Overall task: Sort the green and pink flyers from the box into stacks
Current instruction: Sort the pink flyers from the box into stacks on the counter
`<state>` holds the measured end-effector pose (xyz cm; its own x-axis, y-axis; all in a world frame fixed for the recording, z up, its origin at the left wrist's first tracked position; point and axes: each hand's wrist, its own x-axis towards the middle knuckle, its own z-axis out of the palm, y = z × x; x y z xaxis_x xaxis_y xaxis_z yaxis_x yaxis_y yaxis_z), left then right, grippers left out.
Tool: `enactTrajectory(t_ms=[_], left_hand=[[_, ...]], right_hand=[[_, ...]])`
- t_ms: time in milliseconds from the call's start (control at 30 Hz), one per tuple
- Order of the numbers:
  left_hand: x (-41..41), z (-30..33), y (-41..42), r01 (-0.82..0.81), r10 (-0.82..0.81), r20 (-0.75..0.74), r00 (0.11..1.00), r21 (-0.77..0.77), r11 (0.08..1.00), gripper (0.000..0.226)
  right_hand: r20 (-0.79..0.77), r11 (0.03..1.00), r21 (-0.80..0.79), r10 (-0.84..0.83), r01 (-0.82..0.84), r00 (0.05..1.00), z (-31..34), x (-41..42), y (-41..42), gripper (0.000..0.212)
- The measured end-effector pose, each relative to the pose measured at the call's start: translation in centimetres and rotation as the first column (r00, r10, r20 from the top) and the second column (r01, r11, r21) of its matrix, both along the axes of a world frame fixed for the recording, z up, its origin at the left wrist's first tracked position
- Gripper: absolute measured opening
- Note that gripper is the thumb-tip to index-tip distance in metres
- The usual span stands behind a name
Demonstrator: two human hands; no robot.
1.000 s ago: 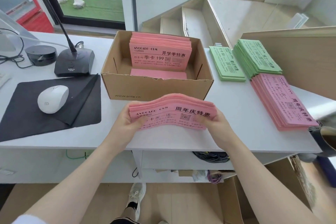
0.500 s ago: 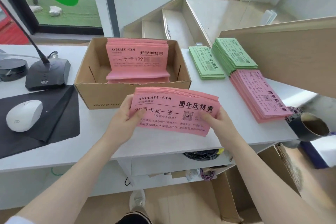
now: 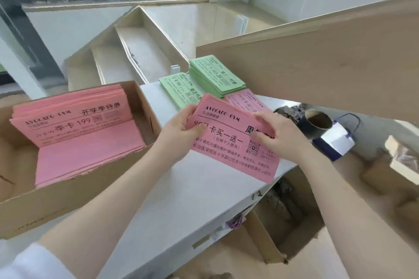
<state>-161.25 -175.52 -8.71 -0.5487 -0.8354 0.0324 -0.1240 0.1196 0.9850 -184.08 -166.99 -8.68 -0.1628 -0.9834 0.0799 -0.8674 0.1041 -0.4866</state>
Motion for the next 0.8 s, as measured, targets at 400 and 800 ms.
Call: enactTrajectory(t_ms=[400, 800], left_hand=[[-13.6, -4.2, -2.9, -0.046, 0.139, -0.12, 0.983, 0.573, 0.818, 0.039], [-18.4, -6.4, -3.8, -0.259, 0.238, 0.148, 0.96, 0.144, 0.955, 0.027]], right_hand=[[0.569, 0.912, 0.307, -0.405, 0.272, 0.716, -2.4, -9.3, -5.1, 0.023], [0.268, 0.926, 0.297, -0.315, 0.233, 0.91, -4.5, -12.1, -8.3, 0.029]])
